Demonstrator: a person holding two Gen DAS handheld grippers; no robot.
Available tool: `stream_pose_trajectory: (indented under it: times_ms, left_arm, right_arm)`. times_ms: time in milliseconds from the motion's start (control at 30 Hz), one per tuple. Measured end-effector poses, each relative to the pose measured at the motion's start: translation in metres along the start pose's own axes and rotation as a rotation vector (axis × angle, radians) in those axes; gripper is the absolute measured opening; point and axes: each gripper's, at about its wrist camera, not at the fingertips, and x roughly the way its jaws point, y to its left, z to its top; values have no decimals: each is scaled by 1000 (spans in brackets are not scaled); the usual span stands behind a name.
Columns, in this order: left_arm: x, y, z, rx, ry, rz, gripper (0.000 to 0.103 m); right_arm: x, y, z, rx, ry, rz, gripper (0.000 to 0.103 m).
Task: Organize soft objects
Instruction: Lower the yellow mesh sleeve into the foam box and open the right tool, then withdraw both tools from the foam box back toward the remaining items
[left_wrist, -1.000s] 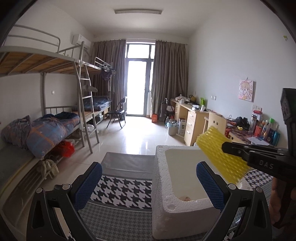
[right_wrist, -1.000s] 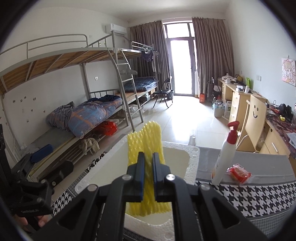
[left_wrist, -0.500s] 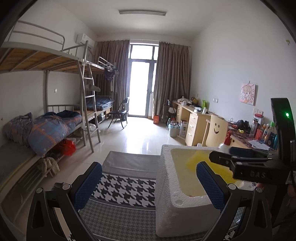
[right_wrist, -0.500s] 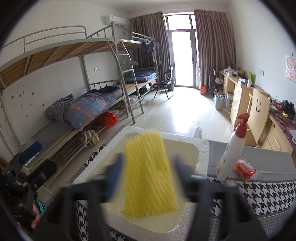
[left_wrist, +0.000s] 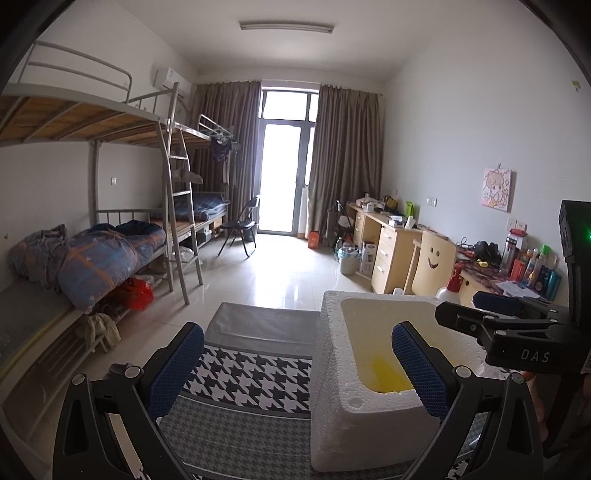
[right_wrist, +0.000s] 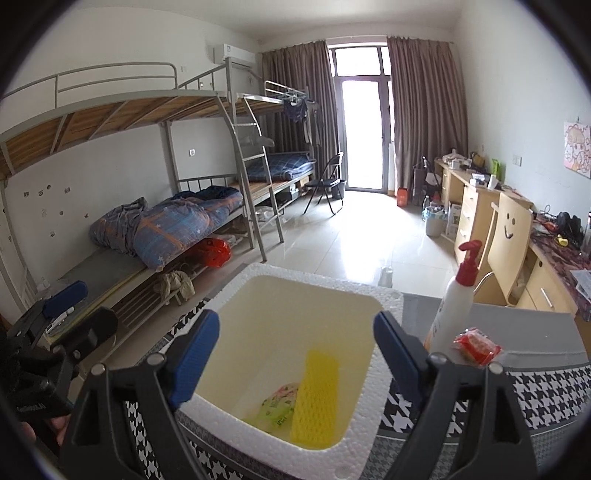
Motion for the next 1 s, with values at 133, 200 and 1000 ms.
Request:
stream_pose_trajectory:
  times_ms: [133,200,1000]
  left_arm:
    - [-4,-4,-1,6,-3,3,102]
    - [-6,-5,-1,8,-2,10,102]
    - [-47,-35,6,49,-57,-46,102]
  right_arm:
    - [-6,-2,-2,4,-6,-1,89]
    - [-9,-3,-1,6,-14,0,89]
    - [-73,-15,-10,38,-131,-48,98]
